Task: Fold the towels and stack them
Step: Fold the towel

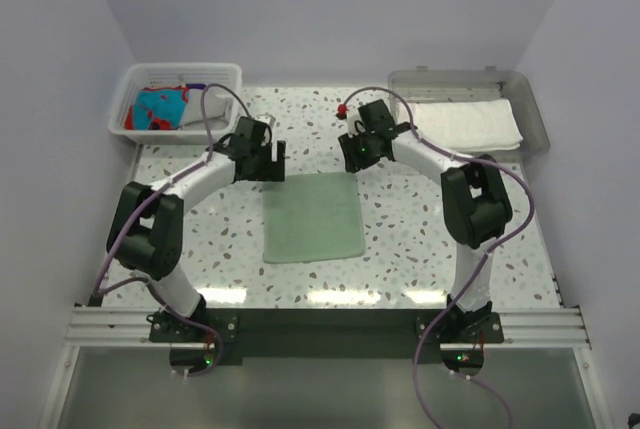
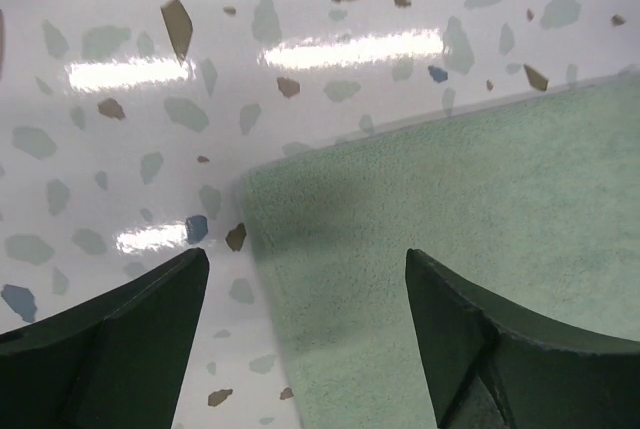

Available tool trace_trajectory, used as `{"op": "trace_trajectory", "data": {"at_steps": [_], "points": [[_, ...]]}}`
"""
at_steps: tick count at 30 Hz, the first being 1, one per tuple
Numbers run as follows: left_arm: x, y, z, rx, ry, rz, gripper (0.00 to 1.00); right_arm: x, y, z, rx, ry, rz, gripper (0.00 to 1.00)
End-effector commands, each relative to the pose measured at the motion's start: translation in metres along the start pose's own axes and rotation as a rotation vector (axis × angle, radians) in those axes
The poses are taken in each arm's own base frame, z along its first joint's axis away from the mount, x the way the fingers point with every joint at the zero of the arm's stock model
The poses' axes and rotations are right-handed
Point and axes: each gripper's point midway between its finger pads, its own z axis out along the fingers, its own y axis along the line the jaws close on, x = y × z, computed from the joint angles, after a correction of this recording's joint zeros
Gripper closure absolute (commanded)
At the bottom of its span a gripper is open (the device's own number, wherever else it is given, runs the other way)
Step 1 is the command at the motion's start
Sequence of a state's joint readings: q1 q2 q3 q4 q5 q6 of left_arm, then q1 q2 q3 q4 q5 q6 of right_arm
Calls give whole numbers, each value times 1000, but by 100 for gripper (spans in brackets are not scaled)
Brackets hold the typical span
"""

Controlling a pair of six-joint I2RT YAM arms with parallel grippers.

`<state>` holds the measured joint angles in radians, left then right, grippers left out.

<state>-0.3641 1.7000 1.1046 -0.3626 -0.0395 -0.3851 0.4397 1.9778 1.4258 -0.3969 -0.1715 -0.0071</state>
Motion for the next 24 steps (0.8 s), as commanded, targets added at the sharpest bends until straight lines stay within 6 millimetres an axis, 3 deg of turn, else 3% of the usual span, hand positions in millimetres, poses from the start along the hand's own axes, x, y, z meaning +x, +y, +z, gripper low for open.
{"op": "trace_trajectory", "data": {"at_steps": [1, 5, 7, 11, 24], "points": [[-31, 13, -16, -35, -68, 129, 14, -22, 0, -9, -55, -5, -152, 60], [-36, 14, -6, -5, -53, 237, 13, -16, -3, 6, -87, 66, -210, 60], [-36, 12, -1, 19, -39, 280, 14, -23, -4, 5, -88, 65, -230, 60], [-29, 15, 14, 49, -4, 386, 14, -19, -7, 9, -95, 101, -267, 60], [-33, 24, 29, 126, 4, 403, 21, -1, -12, 28, -105, 159, -292, 60]]}}
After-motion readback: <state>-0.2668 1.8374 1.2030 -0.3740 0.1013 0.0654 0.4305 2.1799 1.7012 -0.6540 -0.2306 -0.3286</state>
